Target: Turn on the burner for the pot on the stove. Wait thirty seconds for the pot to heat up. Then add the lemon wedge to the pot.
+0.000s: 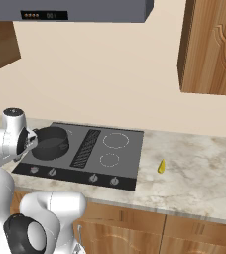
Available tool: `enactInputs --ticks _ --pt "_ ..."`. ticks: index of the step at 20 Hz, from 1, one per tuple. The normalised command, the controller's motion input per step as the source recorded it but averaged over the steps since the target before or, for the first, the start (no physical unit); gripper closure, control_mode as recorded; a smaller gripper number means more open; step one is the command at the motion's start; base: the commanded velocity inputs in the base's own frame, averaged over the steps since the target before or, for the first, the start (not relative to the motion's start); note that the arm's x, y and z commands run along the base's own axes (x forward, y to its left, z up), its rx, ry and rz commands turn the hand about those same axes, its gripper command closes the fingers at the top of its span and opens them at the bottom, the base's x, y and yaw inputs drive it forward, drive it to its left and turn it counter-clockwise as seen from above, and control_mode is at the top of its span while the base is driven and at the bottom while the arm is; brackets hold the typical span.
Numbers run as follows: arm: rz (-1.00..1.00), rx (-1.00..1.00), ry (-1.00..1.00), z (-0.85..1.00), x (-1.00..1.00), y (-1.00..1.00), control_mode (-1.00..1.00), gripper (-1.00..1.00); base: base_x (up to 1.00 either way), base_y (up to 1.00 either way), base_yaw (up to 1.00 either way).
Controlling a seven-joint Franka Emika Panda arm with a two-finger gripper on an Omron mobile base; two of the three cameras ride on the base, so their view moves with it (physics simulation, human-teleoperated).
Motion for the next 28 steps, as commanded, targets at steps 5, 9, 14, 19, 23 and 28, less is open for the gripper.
enactInputs --ticks 5,9,14,19,23,28 --pt "0.00 0.00 0.00 0.00 0.00 0.00 -1.00 1.00 0.00 0.00 0.00" --pt "0.00 0.00 0.00 0.00 0.00 0.00 -1.00 1.00 0.00 0.00 0.00" --pt "0.00 0.00 0.00 0.00 0.00 0.00 -1.00 1.00 0.00 0.00 0.00" --pt "0.00 0.00 0.00 0.00 0.00 0.00 -1.00 1.00 0.00 0.00 0.00" --pt "0.00 0.00 0.00 0.00 0.00 0.00 -1.00 1.00 0.00 0.00 0.00" --pt "0.00 0.00 0.00 0.00 0.00 0.00 -1.00 1.00 0.00 0.00 0.00"
